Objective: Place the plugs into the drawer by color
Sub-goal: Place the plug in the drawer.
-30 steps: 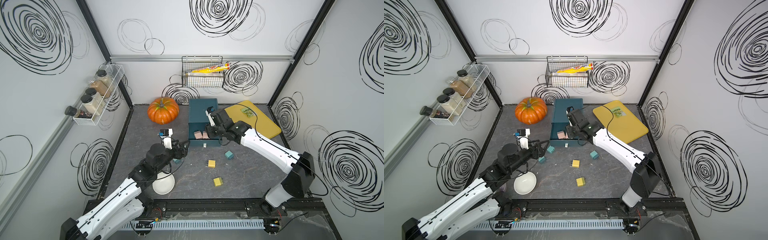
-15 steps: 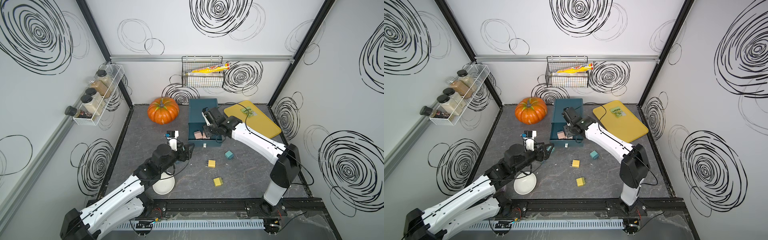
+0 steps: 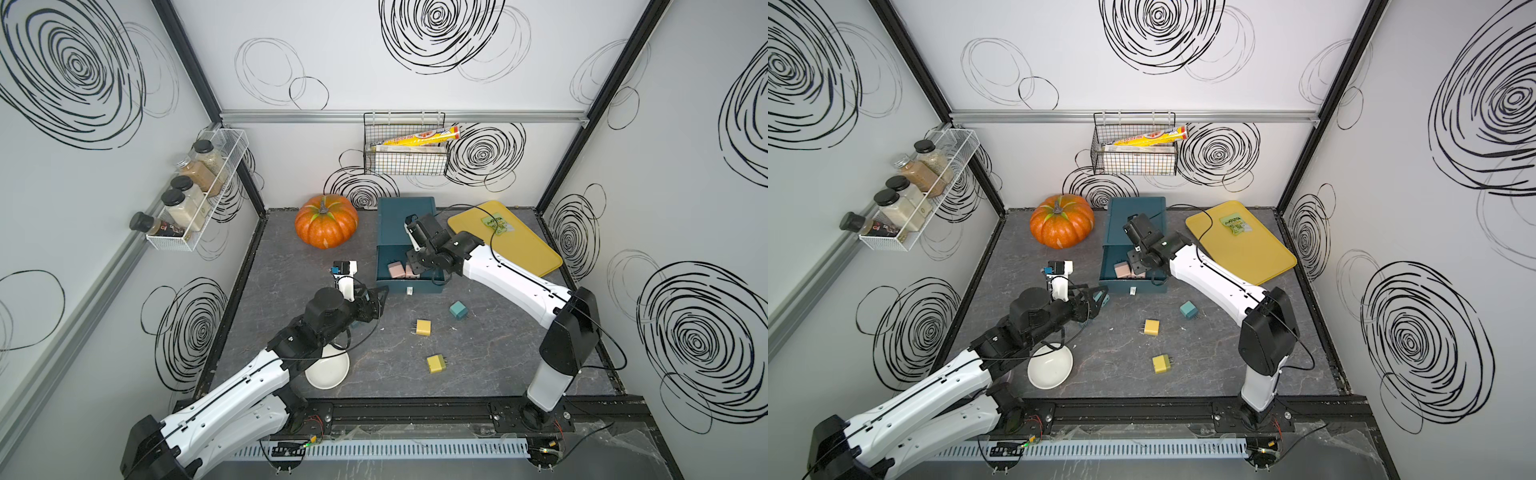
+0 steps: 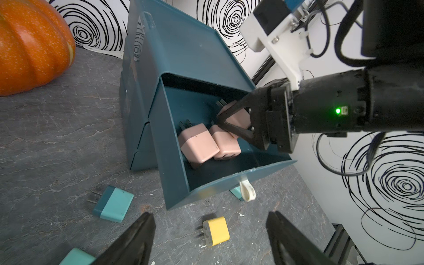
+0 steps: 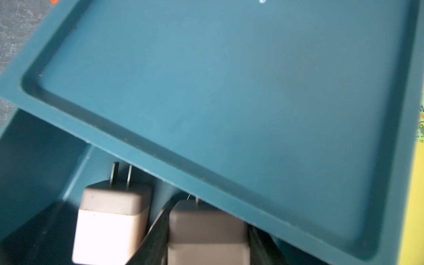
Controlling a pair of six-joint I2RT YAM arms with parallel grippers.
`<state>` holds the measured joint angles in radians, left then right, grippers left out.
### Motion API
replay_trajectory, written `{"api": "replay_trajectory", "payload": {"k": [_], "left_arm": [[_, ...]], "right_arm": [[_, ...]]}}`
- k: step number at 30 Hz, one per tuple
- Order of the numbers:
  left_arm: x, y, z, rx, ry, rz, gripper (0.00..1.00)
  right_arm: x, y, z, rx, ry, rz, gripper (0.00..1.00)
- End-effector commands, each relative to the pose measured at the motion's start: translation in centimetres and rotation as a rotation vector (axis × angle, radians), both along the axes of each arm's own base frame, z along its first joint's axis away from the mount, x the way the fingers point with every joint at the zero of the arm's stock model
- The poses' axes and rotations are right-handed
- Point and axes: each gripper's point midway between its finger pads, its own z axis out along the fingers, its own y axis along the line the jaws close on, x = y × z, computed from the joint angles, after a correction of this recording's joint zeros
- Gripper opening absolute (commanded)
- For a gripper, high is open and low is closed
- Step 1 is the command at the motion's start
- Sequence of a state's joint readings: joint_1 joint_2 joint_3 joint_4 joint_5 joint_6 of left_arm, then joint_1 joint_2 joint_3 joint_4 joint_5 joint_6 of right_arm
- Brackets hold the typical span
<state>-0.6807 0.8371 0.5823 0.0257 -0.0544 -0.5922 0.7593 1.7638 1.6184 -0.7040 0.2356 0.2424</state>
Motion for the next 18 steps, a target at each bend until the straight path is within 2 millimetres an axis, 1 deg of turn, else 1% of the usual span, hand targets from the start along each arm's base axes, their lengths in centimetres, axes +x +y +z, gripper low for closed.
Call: {"api": "replay_trajectory", "payload": {"k": [1, 4, 14, 15, 18], "left_arm": [[0.5, -0.3, 2.8, -0.04, -0.072, 0.006, 0.83], [0.4, -0.3, 2.9, -0.041, -0.073, 0.005, 0.84], [0.4, -0.1, 2.9, -0.042, -0.075, 0.011, 0.84], [0.4, -0.2, 2.9, -0.042, -0.075, 0.01, 0.85], [0.5, -0.1, 2.8, -0.039, -0.073, 0.014, 0.86]], "right_arm": [[-0.3, -0.7, 0.2, -0.012, 0.002, -0.008, 0.31], [-0.6, -0.6, 0.3, -0.001, 0.009, 0.001, 0.35], [-0.9, -0.6, 1.2, 0.032, -0.008, 0.011, 0.45], [-0.8, -0.5, 1.3, 0.037, -0.011, 0.01, 0.48], [-1.0, -0.3, 1.5, 0.048, -0.01, 0.022, 0.49]]}}
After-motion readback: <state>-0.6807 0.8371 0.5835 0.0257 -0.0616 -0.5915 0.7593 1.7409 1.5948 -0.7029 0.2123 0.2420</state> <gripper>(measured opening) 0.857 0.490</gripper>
